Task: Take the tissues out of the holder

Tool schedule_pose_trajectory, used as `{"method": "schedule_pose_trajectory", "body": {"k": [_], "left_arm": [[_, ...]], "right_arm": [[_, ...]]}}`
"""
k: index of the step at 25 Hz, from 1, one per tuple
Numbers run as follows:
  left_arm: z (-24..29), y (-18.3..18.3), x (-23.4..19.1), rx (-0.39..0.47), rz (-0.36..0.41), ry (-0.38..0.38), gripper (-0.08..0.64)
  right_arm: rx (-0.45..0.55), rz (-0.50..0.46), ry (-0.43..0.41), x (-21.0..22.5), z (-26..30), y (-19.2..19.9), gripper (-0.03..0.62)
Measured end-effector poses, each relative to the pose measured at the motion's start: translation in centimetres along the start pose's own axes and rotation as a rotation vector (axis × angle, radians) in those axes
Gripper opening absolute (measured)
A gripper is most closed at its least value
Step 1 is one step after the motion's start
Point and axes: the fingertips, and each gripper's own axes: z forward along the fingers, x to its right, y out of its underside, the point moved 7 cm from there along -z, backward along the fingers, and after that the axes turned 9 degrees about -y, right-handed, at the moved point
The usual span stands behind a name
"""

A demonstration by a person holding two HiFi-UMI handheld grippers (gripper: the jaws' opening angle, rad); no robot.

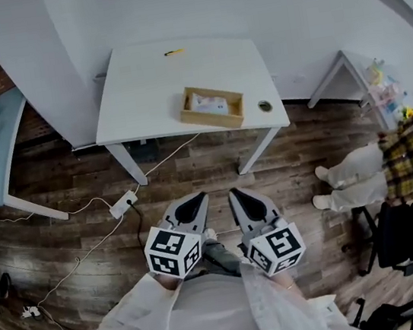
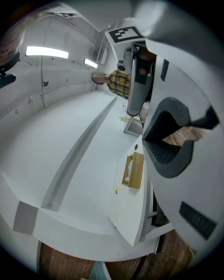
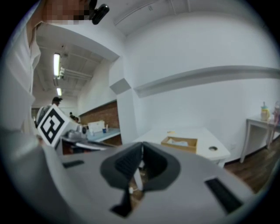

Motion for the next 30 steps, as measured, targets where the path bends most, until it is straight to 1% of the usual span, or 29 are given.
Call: {"method": "schedule_pose_trajectory", "body": {"k": [5,8,11,14,19,22,25,30], "left_arm": [[5.0,-1.8,-0.6,0.011,-0.044,-0.019,0.015],[7.6,-2.4,-0.8,0.013,-0.058,-0.03,0.015],[9.4,-3.2,-1.3,0.027,-0.054,-0.059,0.015],[10.4,-3.5,-1.6,0.017,-0.059,-0.082,0.015],[11.7,-3.7,-2.5,-0.008,-0.051,-0.091,0.015],[12.7,-4.2,-3.5,-0.013,-0.05,-0.101,0.015],[14.4,-5.5,-5.0,-0.001,-0.046,-0.092,0.016],[17.0,-7.8,-7.7,0.01,-0.03,-0.085,0.016]], "right_arm": [[-0.005,-0.015,-0.041,5.1,2.6,-1.6,0.011],[-0.01,-0.032,-0.073,7.3,3.9,-2.5,0.011],[-0.015,-0.03,-0.096,8.9,4.7,-2.6,0.011],[-0.034,-0.008,-0.107,10.0,5.1,-2.2,0.011],[-0.053,0.024,-0.115,11.6,6.1,-1.6,0.011],[-0.052,0.022,-0.13,12.2,7.3,-1.8,0.011],[-0.044,0.009,-0.124,13.6,8.8,-2.6,0.011],[-0.042,0.005,-0.088,16.4,11.2,-4.0,0.011]]}}
